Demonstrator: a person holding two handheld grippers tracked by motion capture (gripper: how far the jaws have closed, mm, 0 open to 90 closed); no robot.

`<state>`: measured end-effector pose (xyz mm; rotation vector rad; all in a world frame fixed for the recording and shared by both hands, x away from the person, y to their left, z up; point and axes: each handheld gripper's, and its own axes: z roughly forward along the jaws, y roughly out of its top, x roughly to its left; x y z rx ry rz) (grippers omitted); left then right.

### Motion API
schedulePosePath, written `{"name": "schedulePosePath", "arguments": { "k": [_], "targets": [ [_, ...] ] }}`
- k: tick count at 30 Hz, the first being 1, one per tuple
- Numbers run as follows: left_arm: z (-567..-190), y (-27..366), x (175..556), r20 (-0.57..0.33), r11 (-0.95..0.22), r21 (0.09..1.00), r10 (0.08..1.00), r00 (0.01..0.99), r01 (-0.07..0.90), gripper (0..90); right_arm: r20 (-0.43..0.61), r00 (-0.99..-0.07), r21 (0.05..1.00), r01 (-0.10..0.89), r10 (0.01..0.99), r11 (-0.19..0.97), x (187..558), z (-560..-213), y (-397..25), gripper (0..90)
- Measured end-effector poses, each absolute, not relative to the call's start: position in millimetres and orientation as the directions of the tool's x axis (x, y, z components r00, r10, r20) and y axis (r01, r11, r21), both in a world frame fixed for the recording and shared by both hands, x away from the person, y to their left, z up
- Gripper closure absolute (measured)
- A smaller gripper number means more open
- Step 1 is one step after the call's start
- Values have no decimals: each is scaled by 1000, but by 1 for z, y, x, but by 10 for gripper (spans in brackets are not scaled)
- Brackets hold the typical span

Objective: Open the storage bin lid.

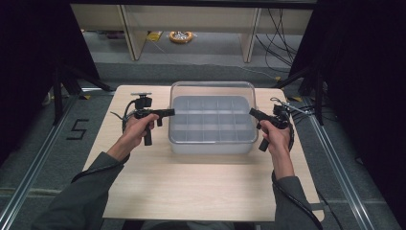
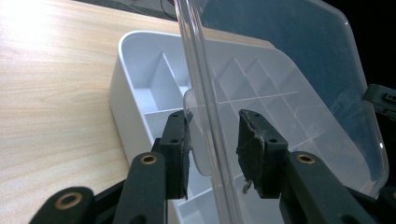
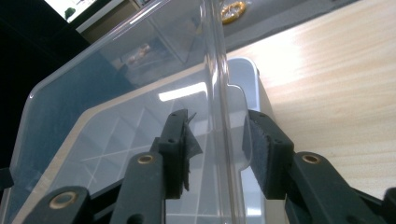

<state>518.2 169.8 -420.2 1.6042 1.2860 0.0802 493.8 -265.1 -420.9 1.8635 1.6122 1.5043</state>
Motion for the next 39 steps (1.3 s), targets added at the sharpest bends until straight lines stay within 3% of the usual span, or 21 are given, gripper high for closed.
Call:
{"name": "schedulePosePath", "arguments": {
  "k": [20, 39],
  "targets": [
    [-408, 173, 474, -521, 91, 746, 698, 492, 660, 629, 531, -179, 763, 528, 829, -374, 451, -401, -271, 635],
    [-416, 174, 451, -511, 88, 765, 687, 517, 639, 623, 519, -215, 791, 488, 827, -370, 418, -411, -271, 647]
  ]
}}
